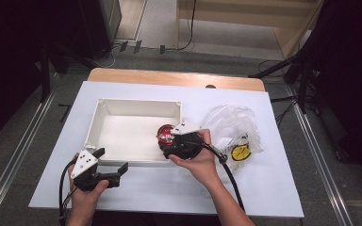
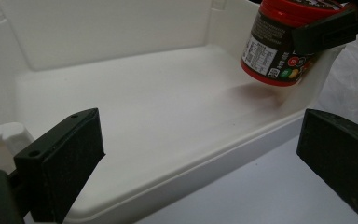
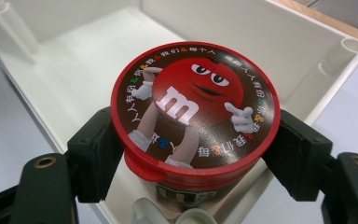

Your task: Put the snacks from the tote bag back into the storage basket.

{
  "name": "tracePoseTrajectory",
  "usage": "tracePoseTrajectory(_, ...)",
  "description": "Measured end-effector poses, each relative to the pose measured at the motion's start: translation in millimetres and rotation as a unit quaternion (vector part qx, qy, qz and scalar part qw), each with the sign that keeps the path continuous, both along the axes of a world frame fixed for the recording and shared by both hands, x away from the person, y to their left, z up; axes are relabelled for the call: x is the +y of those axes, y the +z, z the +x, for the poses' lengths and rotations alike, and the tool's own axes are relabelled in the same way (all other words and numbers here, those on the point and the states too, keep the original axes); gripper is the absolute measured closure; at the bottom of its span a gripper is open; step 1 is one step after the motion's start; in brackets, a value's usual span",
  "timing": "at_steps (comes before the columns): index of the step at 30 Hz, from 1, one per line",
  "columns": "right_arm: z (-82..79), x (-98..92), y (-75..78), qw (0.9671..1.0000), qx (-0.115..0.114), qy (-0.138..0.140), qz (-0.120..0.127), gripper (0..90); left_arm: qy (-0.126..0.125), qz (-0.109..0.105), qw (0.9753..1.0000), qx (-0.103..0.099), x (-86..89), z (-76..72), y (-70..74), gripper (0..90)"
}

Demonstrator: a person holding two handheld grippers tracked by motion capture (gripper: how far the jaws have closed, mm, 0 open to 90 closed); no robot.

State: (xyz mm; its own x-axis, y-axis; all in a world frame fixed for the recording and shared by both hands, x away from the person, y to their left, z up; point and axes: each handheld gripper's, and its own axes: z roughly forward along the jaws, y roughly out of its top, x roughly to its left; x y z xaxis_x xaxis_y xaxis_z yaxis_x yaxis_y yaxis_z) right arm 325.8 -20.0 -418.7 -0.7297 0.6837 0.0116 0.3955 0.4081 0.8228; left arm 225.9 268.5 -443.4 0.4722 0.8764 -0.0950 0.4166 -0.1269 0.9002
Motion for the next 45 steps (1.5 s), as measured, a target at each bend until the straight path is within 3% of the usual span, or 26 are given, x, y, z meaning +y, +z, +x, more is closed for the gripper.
tracePoseTrajectory(22, -2.0, 10.7, -6.4, 0.9989, -0.009, 0.013, -0.043, 26.0, 0.0, 0.003, 1.0, 0.002, -0.4, 0.3, -0.2, 0.6)
tracePoseTrajectory(28, -0.1, 2.5, 1.8, 0.9999, -0.015, -0.004, -0.007, 22.3, -0.001, 0.002, 1.0, 0.002, -0.5, 0.4, -0.2, 0.6)
tracePoseTrajectory(31, 1.0, -0.9, 4.5, 0.9999, -0.013, -0.001, -0.002, 21.9, -0.003, 0.002, 1.0, 0.002, -0.9, 0.7, -0.4, 0.6)
tracePoseTrajectory(37, 3.9, 7.5, 1.8, 0.9997, -0.004, 0.012, -0.023, 19.1, -0.006, 0.004, 1.0, 0.002, -2.7, 1.0, -0.5, 0.6)
tracePoseTrajectory(41, 10.3, 13.5, -0.8, 0.9995, 0.011, 0.009, -0.028, 18.7, -0.006, 0.002, 1.0, 0.001, -3.8, 1.6, -0.1, 0.6)
tracePoseTrajectory(45, 15.5, 17.2, -2.4, 0.9991, 0.009, -0.001, -0.042, 21.2, -0.009, 0.003, 1.0, 0.002, -5.2, 2.6, -0.7, 0.6)
